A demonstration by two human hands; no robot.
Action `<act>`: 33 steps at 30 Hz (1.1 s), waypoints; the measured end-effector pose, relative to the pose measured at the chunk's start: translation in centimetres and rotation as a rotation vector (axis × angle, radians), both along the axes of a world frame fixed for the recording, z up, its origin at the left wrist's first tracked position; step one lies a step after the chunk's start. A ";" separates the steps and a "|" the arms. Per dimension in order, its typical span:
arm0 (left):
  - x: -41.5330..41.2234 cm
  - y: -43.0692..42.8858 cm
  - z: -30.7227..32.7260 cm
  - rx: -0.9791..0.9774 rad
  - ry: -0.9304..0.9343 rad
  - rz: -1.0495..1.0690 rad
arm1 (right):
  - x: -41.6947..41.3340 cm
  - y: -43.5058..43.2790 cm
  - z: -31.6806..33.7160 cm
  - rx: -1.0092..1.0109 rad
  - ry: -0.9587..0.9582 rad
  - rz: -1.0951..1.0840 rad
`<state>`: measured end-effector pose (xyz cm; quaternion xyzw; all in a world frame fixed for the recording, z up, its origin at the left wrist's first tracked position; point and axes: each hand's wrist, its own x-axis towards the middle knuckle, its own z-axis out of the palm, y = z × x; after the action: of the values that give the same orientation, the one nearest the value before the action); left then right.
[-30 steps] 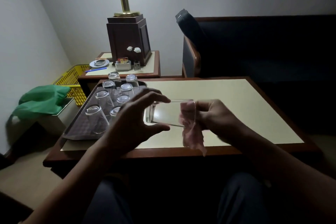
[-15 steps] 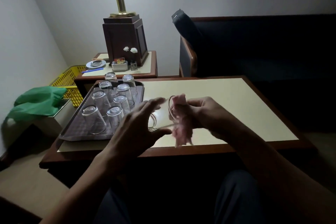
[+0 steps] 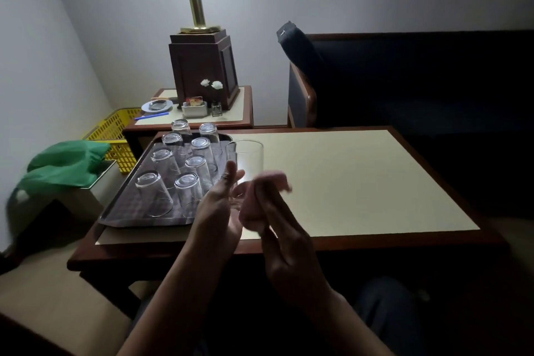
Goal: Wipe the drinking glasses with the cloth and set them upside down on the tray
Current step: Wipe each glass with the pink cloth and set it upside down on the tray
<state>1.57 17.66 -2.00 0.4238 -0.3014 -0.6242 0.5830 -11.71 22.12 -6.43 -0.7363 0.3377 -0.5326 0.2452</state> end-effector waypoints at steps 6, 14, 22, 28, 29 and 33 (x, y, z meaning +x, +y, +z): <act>-1.7 1.3 -1.6 0.028 -0.244 -0.088 | -0.6 -1.8 2.7 0.410 -0.208 -0.051; -0.9 0.7 -0.6 -0.002 -0.070 -0.155 | -1.0 -0.8 1.2 -0.053 0.024 -0.130; -1.6 0.7 -1.2 -0.052 0.083 0.134 | -0.3 -0.4 -0.1 0.518 -0.557 -0.215; -1.4 1.0 -2.3 -0.113 -0.166 0.149 | -0.7 -1.1 -0.7 0.357 -0.360 -0.484; -1.3 0.9 -2.3 -0.101 -0.138 0.142 | -0.8 -0.6 -0.8 0.251 -0.278 -0.519; -0.3 1.0 -1.7 -0.093 -0.025 0.010 | -2.1 -1.3 -0.8 -0.166 0.043 -0.373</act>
<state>1.26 18.66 -3.75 0.4055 -0.3352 -0.6013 0.6013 -13.78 20.86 -7.19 -0.6898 0.4284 -0.5790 0.0737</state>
